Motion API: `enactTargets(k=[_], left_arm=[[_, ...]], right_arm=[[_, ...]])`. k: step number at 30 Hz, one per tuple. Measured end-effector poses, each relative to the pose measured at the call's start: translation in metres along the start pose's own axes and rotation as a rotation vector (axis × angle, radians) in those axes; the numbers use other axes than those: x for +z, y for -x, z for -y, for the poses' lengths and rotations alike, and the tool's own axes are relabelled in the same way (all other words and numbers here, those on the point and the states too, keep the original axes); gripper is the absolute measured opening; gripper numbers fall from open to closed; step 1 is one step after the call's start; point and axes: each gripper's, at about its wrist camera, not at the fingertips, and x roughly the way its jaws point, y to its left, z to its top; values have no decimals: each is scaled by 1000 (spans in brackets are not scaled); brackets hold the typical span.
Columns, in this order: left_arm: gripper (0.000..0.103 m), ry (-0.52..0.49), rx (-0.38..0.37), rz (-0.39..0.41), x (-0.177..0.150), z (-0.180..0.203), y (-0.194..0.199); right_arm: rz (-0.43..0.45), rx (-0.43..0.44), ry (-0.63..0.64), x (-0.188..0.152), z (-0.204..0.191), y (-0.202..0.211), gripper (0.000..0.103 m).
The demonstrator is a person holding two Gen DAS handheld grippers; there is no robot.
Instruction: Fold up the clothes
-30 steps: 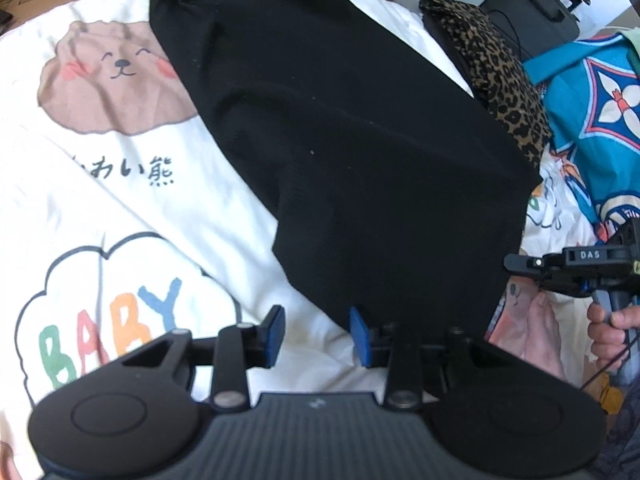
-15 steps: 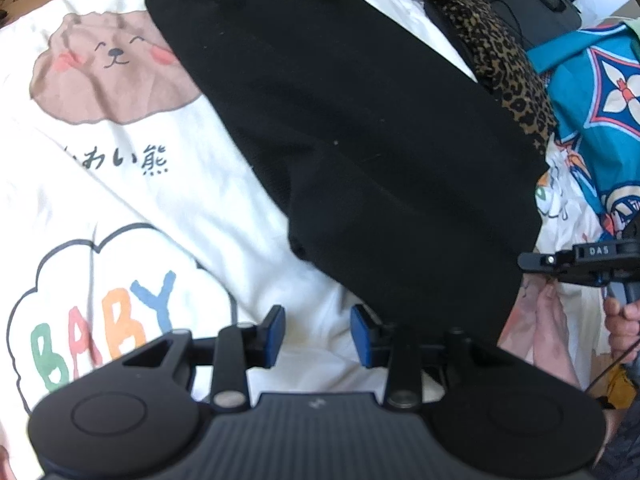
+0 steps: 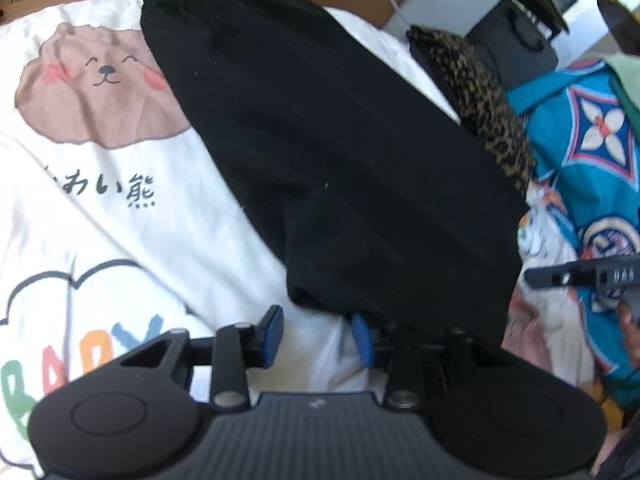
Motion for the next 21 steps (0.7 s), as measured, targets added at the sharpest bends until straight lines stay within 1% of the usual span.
enactTargets(k=[1, 3, 5, 8, 11, 16, 18, 19, 21], left_arm=[[48, -1, -8, 11, 1, 0, 1], [50, -17, -17, 31, 5, 2, 2], [54, -24, -18, 44, 7, 4, 3], [54, -13, -31, 45, 11, 5, 2], [55, -15, -38, 47, 12, 3, 5], [56, -3, -48, 52, 12, -1, 6], [56, 2, -53, 51, 13, 0, 3], [56, -1, -54, 53, 13, 1, 3], [56, -10, -51, 59, 13, 2, 3]], right_arm=[[-8, -1, 46, 1, -10, -2, 43], [-22, 6, 143, 3, -33, -8, 48], [-29, 12, 229, 3, -54, -12, 57], [-41, 22, 331, 3, -81, -22, 60], [-48, 44, 415, 7, -99, -27, 62], [-52, 45, 450, 13, -118, -40, 64], [-49, 31, 470, 8, -125, -45, 64], [-47, 23, 480, 5, -128, -47, 63], [-57, 5, 497, 0, -130, -51, 58]])
